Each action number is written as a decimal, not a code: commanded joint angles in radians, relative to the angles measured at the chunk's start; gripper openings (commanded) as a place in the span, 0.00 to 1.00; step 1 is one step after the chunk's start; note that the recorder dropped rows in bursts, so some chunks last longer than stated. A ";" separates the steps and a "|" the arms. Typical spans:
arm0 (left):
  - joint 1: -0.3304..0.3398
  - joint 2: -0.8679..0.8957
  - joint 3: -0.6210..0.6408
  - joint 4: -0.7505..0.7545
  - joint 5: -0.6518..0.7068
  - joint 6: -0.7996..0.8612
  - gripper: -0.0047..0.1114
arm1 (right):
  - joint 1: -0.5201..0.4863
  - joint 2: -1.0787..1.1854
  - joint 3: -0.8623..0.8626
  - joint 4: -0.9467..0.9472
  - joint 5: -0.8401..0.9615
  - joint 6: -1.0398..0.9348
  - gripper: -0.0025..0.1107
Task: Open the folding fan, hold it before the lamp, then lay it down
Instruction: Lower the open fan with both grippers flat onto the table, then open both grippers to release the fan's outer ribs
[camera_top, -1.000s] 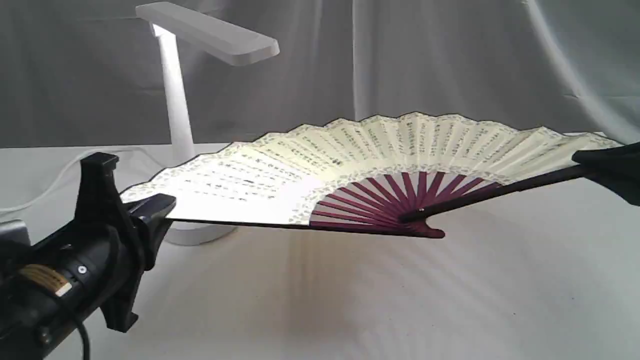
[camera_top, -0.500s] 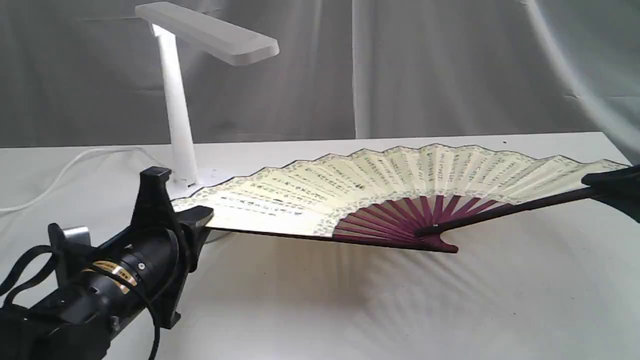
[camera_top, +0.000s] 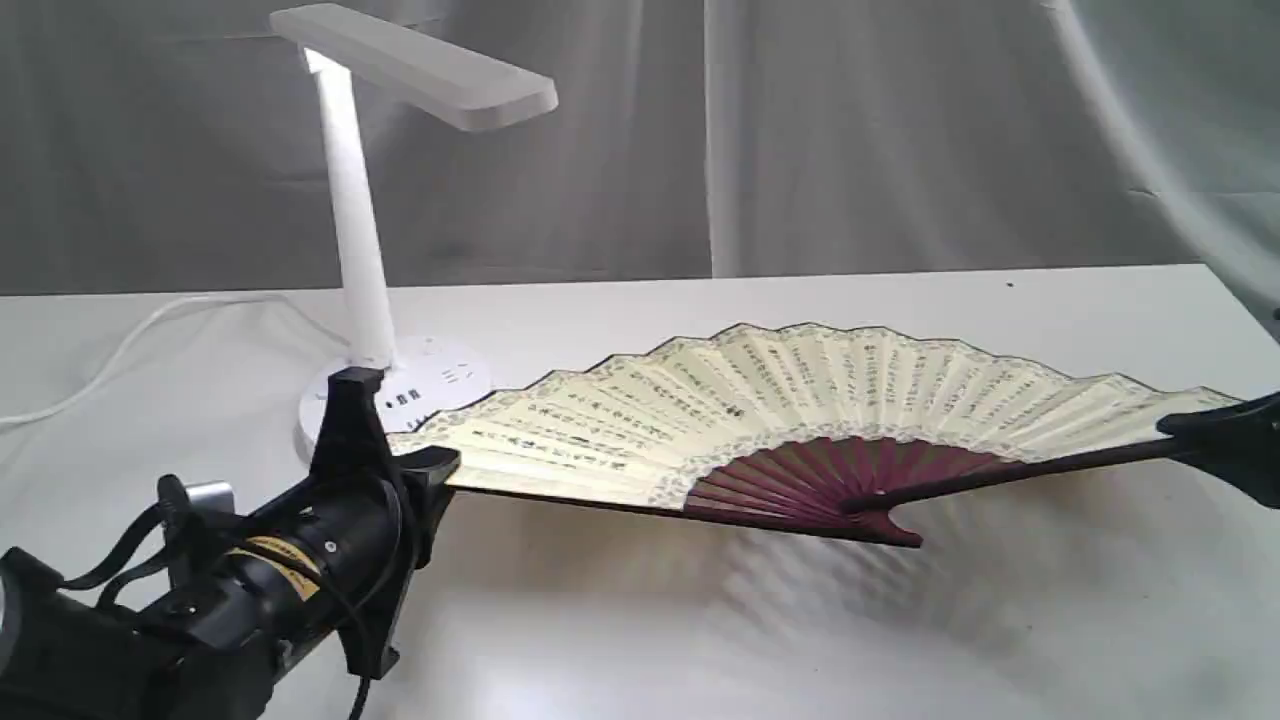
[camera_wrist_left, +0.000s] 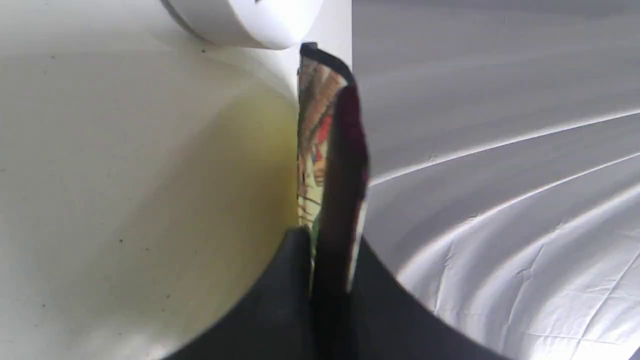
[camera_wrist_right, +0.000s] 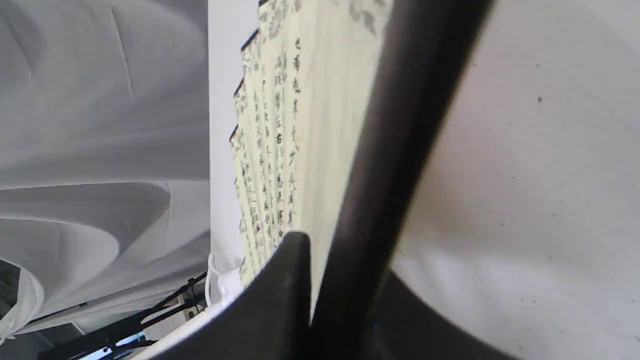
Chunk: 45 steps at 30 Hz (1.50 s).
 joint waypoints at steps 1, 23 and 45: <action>0.008 0.007 -0.014 0.007 -0.058 -0.044 0.05 | -0.011 0.015 -0.002 -0.045 -0.085 -0.069 0.02; 0.008 0.010 -0.014 0.060 0.006 -0.059 0.10 | -0.054 0.015 -0.002 -0.078 0.004 -0.069 0.52; 0.008 0.100 -0.041 0.168 0.077 -0.058 0.15 | -0.111 0.015 -0.002 -0.055 0.221 -0.114 0.52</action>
